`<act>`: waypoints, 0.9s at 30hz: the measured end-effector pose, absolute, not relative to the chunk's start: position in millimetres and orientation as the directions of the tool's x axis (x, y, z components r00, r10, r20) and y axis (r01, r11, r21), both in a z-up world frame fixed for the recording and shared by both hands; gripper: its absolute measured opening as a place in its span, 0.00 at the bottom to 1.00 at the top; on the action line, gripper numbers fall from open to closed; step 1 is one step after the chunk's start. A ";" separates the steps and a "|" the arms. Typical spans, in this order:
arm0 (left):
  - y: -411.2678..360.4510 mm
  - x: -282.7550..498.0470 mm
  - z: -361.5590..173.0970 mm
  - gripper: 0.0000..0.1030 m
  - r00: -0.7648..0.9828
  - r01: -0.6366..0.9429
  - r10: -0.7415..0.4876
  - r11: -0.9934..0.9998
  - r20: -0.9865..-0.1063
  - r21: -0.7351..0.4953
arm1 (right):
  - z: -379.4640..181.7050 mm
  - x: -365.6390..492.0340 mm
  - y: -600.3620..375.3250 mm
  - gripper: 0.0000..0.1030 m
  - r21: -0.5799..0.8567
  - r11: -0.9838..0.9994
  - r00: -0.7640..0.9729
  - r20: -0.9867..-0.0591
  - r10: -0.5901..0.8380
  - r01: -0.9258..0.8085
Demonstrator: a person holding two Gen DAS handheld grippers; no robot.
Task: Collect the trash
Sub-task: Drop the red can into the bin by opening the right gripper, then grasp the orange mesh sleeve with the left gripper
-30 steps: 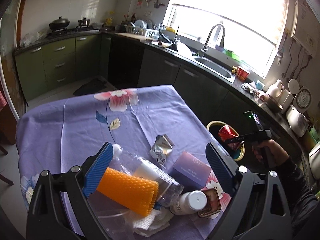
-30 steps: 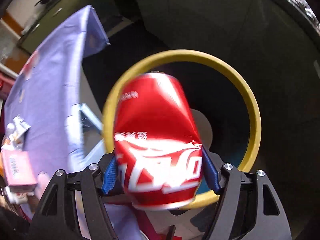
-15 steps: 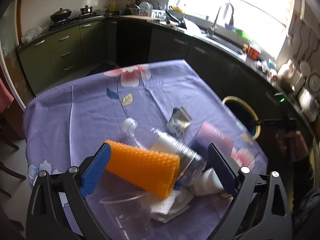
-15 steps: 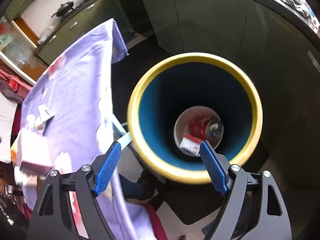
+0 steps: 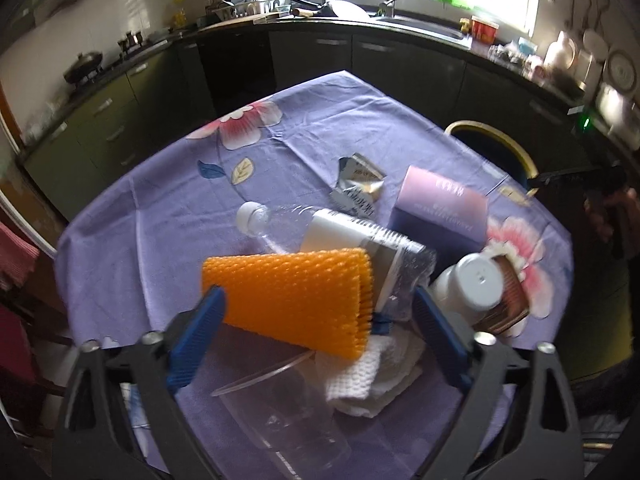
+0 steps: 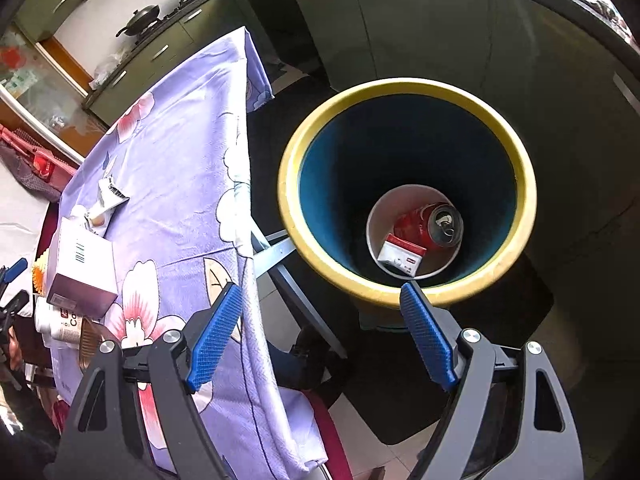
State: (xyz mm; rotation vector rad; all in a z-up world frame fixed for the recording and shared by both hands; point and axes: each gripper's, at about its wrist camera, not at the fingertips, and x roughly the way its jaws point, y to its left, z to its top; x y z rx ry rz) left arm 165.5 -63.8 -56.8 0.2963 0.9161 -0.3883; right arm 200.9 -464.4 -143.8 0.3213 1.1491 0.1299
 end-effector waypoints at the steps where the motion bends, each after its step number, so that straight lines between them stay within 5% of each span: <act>1: -64.9 166.1 -58.5 0.74 0.548 0.443 -0.182 0.891 -0.816 0.099 | -143.6 200.8 -463.1 0.78 0.318 0.946 0.408 -0.873 0.268 0.059; 8: -71.1 170.5 -74.0 0.53 0.520 0.428 -0.135 0.896 -0.843 0.121 | -138.7 200.8 -454.5 0.78 0.323 0.946 0.410 -0.867 0.284 0.028; 10: -73.5 171.1 -77.1 0.45 0.513 0.427 -0.135 0.897 -0.848 0.115 | -138.1 200.9 -454.8 0.78 0.324 0.946 0.411 -0.866 0.285 0.027; 12: -74.1 171.7 -78.9 0.26 0.510 0.422 -0.137 0.900 -0.849 0.109 | -137.6 200.5 -455.8 0.78 0.322 0.946 0.413 -0.866 0.281 0.032; 17: -71.0 172.2 -75.8 0.07 0.514 0.406 -0.153 0.910 -0.844 0.082 | -136.4 198.9 -456.2 0.78 0.321 0.947 0.417 -0.864 0.281 0.028; 27: -73.0 152.4 -28.3 0.06 0.618 0.391 -0.146 0.909 -0.772 0.142 | -128.1 189.5 -452.0 0.78 0.321 0.947 0.441 -0.851 0.286 0.005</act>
